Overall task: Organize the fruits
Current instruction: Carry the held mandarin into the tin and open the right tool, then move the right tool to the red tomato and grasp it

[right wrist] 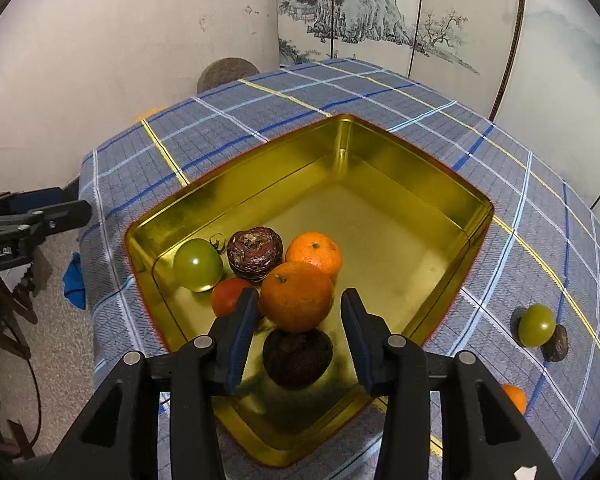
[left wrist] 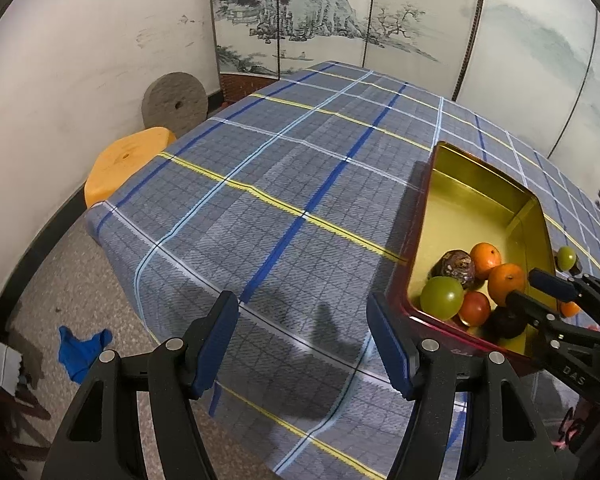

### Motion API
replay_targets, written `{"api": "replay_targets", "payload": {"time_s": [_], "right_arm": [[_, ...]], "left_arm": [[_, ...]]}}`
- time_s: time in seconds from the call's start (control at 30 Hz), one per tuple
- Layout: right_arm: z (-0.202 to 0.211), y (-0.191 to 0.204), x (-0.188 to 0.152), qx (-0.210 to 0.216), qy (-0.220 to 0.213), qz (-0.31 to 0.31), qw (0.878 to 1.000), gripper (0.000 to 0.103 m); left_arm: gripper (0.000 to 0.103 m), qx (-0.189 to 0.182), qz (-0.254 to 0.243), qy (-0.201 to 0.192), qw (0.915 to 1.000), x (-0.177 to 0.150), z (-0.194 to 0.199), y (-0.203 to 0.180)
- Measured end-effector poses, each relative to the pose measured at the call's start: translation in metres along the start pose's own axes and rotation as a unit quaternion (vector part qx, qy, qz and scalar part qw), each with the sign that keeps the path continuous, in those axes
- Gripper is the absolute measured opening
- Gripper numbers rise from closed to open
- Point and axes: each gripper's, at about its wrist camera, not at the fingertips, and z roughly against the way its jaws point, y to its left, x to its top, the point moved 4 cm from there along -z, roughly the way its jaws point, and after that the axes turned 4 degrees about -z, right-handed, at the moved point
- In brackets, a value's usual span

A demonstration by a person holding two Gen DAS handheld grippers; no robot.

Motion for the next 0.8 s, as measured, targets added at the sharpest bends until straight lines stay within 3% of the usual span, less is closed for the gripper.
{"api": "replay_targets", "payload": {"time_s": [0.37,0.8], "right_arm": [[0.067,-0.026,-0.019,-0.01,-0.047,-0.032,0.998,0.044],[0.118,-0.135,-0.1,-0.113,-0.034,-0.13,0.984,0.044]], "left_arm": [[0.067,-0.023,-0.018,-0.006,0.9996,0.002,0.007,-0.023],[0.067,-0.052,-0.055,-0.002,0.9971,-0.001,0.012,-0.066]]}}
